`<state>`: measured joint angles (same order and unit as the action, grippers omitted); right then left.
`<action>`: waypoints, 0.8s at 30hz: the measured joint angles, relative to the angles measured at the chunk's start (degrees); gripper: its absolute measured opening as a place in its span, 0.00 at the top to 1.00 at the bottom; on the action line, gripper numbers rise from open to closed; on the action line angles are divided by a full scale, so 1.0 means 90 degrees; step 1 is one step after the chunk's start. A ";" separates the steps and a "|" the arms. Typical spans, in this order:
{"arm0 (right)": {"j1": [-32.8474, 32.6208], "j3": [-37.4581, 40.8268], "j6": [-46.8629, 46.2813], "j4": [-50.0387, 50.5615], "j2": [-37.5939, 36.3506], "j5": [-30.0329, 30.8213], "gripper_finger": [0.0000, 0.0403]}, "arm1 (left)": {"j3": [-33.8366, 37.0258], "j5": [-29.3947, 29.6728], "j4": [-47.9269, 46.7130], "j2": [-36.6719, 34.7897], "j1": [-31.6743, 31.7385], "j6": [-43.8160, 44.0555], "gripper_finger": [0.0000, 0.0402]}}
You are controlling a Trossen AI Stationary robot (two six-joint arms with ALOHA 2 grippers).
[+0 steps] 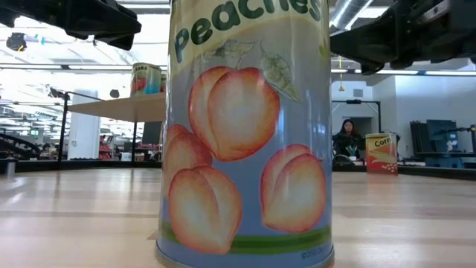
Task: Pick and place cans onto a shelf
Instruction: Align the canned corn with the other canned tomatoes on the shelf
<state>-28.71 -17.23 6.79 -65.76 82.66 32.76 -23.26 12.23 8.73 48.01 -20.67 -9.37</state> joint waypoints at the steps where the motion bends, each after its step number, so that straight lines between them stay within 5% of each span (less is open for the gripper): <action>1: -0.0039 -0.0002 0.0046 0.0118 -0.0109 0.0232 0.97 | 0.0035 0.0003 0.0059 0.0000 -0.0019 0.0002 0.99; 7: -0.0048 -0.0269 -0.0397 0.2493 -0.1453 0.1136 0.94 | 0.0133 0.0269 0.0241 0.0000 -0.0067 -0.0080 0.99; 17: 0.1778 -0.1832 -0.3814 1.0820 -0.3610 0.1354 0.85 | 0.0133 0.0525 0.0314 0.0000 -0.0065 -0.0430 0.99; 24: 0.3509 -0.2098 -0.3958 1.2418 -0.3713 0.0729 0.68 | 0.0133 0.0525 0.0314 0.0000 -0.0065 -0.0340 0.99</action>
<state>2.88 -36.12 -28.83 46.00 49.24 39.32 -22.06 16.95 11.55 48.01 -21.26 -12.42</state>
